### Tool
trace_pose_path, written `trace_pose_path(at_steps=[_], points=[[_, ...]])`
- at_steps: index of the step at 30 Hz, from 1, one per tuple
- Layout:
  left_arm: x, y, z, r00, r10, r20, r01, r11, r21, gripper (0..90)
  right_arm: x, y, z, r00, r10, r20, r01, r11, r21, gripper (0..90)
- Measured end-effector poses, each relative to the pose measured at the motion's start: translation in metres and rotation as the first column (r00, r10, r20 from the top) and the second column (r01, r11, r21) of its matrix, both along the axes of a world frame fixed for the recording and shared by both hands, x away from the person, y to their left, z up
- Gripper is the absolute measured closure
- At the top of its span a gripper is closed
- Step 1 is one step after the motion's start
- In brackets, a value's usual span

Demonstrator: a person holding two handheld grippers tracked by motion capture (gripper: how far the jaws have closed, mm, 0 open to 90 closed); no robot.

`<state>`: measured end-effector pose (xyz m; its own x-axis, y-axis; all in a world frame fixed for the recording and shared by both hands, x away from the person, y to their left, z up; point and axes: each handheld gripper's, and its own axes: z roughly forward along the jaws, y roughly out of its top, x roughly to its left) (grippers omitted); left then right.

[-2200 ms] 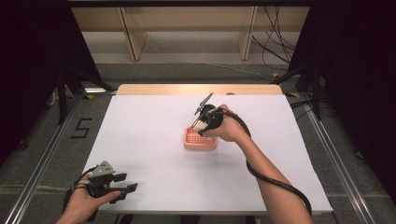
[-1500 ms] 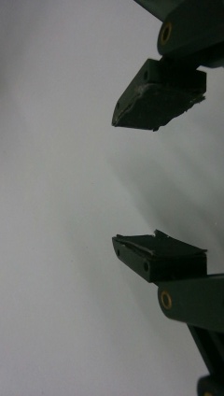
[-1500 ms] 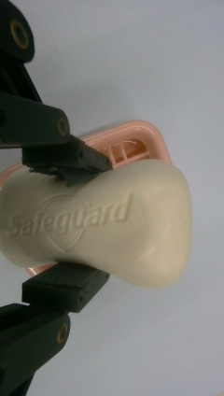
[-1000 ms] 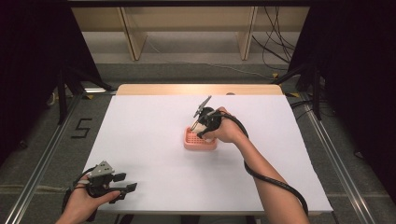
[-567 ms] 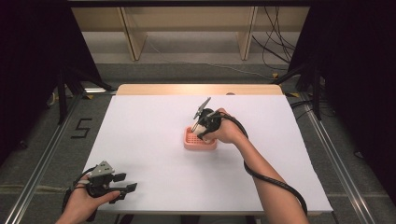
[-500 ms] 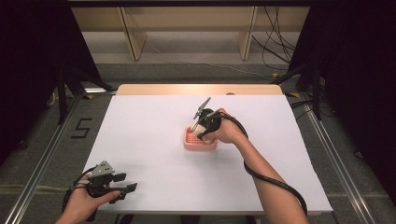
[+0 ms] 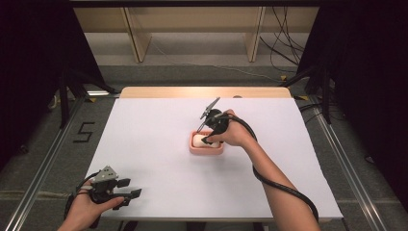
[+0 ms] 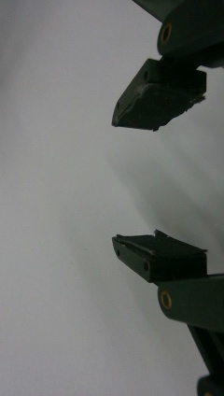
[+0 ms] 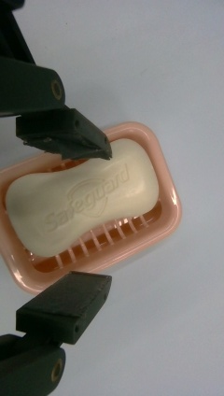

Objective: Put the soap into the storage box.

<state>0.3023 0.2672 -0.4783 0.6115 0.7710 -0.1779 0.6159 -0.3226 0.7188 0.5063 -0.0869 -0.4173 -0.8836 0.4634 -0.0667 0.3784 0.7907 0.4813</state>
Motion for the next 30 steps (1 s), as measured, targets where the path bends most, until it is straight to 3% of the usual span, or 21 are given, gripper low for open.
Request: trace_pose_path(at_steps=[2,7,12,18,19,21,24,25,28,30], points=[[0.0,0.001,0.0,1.0,-0.004,0.0,0.004,1.0,0.008,35.3,-0.001,-0.001,0.0,1.0,0.006,0.0,-0.006,1.0,0.006,31.9],[0.0,0.001,0.0,1.0,-0.002,0.0,0.002,1.0,0.005,35.3,-0.016,-0.016,0.007,0.9987,-0.045,0.023,0.044,0.998,0.044,30.6],[0.0,0.0,0.0,1.0,-0.004,-0.002,0.004,1.0,0.008,35.3,-0.028,-0.032,0.003,0.9978,-0.064,0.017,0.063,0.997,0.044,31.0],[0.001,0.0,-0.002,1.0,0.006,-0.005,-0.006,0.9999,0.015,35.3,-0.058,-0.067,-0.005,0.9943,-0.104,0.021,0.102,0.992,0.071,33.3],[0.001,-0.001,-0.002,1.0,0.006,-0.005,-0.005,0.9999,0.01,35.3,-0.064,-0.071,-0.007,0.992,-0.126,0.0,0.126,0.989,0.074,34.2],[0.001,0.0,-0.002,1.0,0.001,-0.006,-0.001,0.9999,0.013,35.3,-0.075,-0.079,-0.01,0.9867,-0.162,0.015,0.16,0.983,0.085,35.5],[0.001,0.0,-0.002,1.0,0.002,-0.006,-0.002,0.9999,0.014,35.3,-0.093,-0.093,-0.018,0.9849,-0.17,0.032,0.165,0.978,0.124,37.3],[0.0,-0.001,-0.002,1.0,0.008,-0.005,-0.008,0.9999,0.006,35.3,-0.1,-0.097,-0.021,0.9799,-0.199,0.016,0.195,0.972,0.133,37.4],[0.001,-0.001,-0.003,0.9999,0.01,-0.008,-0.01,0.9999,0.008,35.3,-0.114,-0.107,-0.032,0.9839,-0.177,0.02,0.172,0.974,0.149,38.0],[0.001,-0.001,-0.002,0.9999,0.011,-0.008,-0.011,0.9999,0.013,35.3,-0.122,-0.111,-0.039,0.9763,-0.216,0.019,0.211,0.967,0.143,38.2]])
